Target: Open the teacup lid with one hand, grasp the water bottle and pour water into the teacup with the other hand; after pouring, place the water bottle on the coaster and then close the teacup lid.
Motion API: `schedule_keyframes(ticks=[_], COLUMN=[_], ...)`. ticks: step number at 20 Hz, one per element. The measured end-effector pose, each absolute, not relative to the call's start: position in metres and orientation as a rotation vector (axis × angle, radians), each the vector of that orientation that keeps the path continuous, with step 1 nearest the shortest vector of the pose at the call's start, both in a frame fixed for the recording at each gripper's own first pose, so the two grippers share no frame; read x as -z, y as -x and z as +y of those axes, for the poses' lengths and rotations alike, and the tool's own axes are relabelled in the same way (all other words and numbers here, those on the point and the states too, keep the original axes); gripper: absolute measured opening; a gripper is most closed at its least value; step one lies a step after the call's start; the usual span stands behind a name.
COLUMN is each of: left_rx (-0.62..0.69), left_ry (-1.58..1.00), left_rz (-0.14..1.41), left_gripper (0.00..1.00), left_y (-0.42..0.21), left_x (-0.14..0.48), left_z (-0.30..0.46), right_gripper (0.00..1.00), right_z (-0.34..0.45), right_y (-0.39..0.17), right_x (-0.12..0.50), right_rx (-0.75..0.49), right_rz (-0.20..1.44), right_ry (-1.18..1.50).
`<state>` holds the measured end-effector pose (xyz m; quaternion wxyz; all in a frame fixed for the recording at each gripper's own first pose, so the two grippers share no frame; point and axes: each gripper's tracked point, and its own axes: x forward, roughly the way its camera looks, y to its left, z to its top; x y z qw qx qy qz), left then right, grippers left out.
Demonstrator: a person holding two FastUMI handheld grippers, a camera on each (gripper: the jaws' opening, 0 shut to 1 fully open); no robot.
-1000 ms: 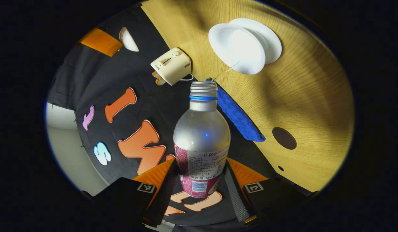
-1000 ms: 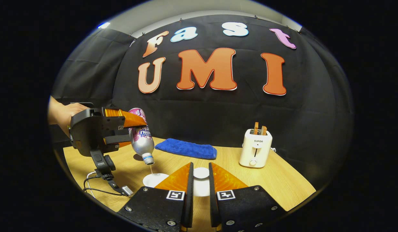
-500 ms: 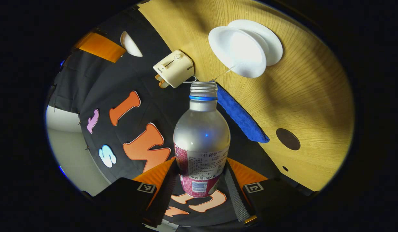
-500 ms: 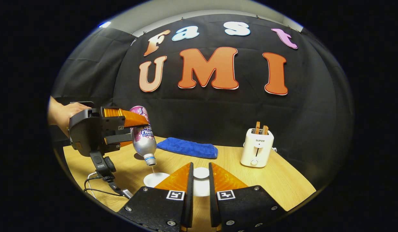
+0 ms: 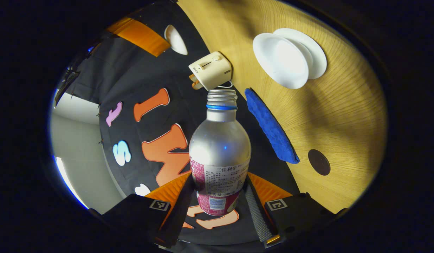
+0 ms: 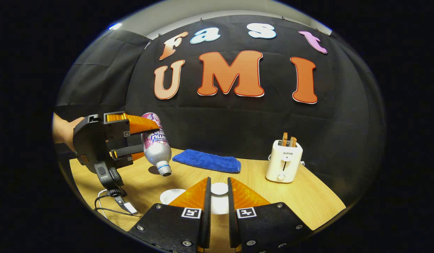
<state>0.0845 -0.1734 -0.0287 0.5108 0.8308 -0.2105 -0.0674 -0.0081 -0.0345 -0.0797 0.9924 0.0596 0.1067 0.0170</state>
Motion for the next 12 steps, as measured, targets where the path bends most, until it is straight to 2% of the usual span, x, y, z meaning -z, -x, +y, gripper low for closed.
schedule_keyframes(ticks=[2,3,5,6,10,12], left_rx=[0.145,0.134,0.112,0.100,0.051,0.020], left_ry=[-1.914,-1.865,-1.765,-1.713,-1.504,-1.398], left_rz=[-0.548,-0.566,-0.593,-0.600,-0.620,-0.615], left_gripper=[0.82,0.84,0.84,0.87,0.80,0.80], left_y=[-0.079,-0.076,-0.074,-0.072,-0.072,-0.072], left_x=[0.016,0.007,-0.009,-0.016,-0.036,-0.042], left_z=[-0.173,-0.171,-0.167,-0.163,-0.149,-0.135], right_gripper=[0.22,0.22,0.22,0.22,0.22,0.22], right_z=[-0.032,-0.029,-0.027,-0.024,-0.017,-0.012], right_y=[0.005,0.005,0.003,0.002,-0.003,-0.005], right_x=[0.078,0.077,0.075,0.074,0.070,0.068], right_rx=[-0.035,-0.039,-0.040,-0.041,-0.049,-0.051], right_rz=[0.211,0.211,0.210,0.209,0.209,0.205], right_ry=[-0.121,-0.119,-0.115,-0.113,-0.110,-0.116])
